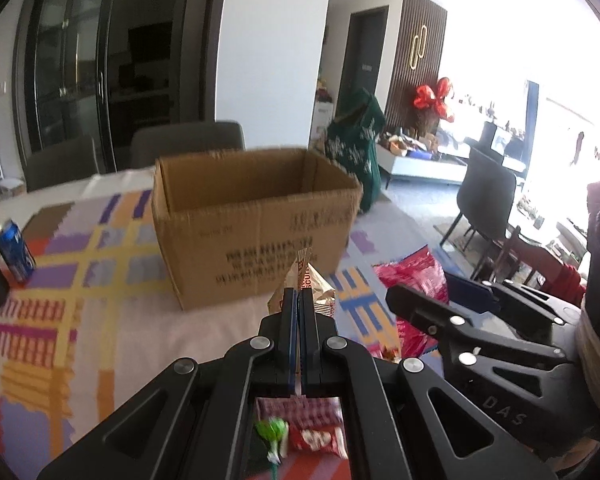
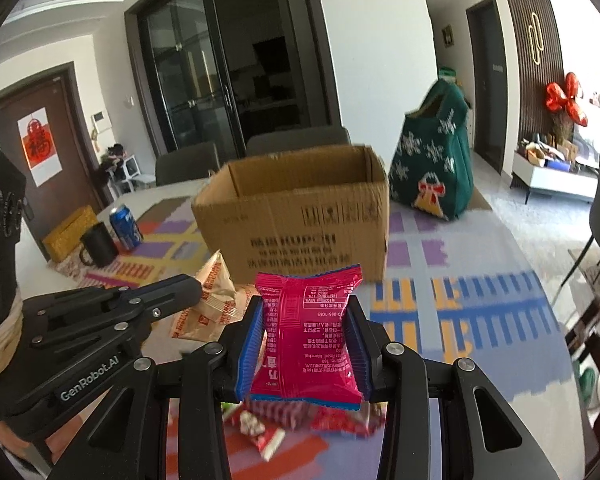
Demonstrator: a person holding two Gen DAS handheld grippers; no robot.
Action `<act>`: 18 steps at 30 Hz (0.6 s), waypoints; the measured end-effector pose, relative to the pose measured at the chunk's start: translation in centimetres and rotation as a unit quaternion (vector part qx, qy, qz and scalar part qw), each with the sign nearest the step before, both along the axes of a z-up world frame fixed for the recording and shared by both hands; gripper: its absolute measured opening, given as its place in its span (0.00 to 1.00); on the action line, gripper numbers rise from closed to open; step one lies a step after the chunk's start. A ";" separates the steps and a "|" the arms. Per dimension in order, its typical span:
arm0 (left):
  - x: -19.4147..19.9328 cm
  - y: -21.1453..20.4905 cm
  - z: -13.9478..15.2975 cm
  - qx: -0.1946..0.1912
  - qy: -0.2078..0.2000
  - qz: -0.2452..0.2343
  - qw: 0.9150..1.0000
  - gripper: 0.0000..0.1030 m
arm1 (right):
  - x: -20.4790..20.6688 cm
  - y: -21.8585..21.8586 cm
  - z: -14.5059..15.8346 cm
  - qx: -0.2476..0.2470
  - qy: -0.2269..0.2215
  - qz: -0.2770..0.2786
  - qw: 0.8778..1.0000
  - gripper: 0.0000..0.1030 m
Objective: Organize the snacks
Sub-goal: 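Carry both held snacks over the cardboard box and open both tools to drop them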
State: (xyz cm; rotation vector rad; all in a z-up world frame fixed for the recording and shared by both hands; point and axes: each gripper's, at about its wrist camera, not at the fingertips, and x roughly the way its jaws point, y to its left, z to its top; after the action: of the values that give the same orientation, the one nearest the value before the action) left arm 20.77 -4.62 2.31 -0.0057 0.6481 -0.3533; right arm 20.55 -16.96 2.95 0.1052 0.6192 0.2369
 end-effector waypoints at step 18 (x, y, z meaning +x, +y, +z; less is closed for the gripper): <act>6.5 2.2 5.8 0.017 -0.093 0.036 0.995 0.03 | 8.0 2.1 5.2 -0.019 -0.060 0.006 0.998 0.39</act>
State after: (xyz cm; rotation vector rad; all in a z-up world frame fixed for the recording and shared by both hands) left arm 27.27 -2.47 8.07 0.0353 0.4684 -0.2694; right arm 28.50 -14.90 8.14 0.0500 0.5042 0.2413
